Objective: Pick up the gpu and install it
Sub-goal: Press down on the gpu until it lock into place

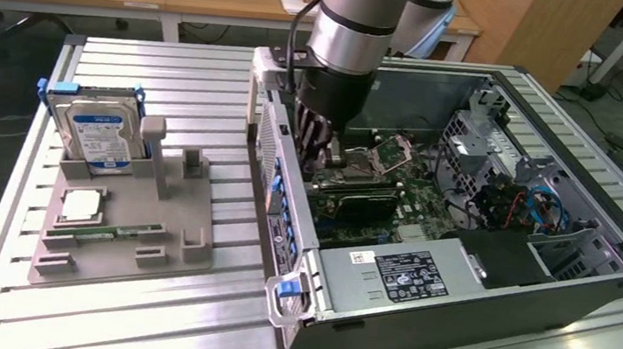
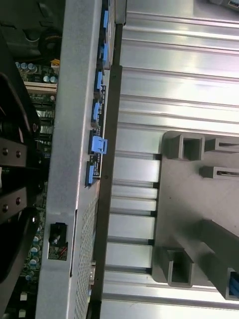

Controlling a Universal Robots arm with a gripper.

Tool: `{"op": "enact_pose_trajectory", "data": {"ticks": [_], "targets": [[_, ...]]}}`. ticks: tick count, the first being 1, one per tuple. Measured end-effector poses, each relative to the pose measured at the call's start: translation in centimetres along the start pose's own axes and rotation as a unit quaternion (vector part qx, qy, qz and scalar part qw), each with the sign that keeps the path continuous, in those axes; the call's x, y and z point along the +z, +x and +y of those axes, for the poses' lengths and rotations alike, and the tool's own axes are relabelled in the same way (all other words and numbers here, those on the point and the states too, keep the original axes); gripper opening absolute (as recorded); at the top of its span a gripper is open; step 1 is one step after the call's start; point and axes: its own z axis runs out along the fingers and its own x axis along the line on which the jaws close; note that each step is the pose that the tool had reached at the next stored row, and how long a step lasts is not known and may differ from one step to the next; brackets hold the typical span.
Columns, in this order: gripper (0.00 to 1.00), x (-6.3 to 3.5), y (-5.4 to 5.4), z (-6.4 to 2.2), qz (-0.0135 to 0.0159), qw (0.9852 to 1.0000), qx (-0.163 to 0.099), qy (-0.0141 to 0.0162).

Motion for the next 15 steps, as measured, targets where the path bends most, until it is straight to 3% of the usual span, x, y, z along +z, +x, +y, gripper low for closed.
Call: {"op": "enact_pose_trajectory", "data": {"ticks": [15], "targets": [[0.1, 0.34, 0.5, 0.09, 0.0001, 1.0, -0.002, 0.0]]}}
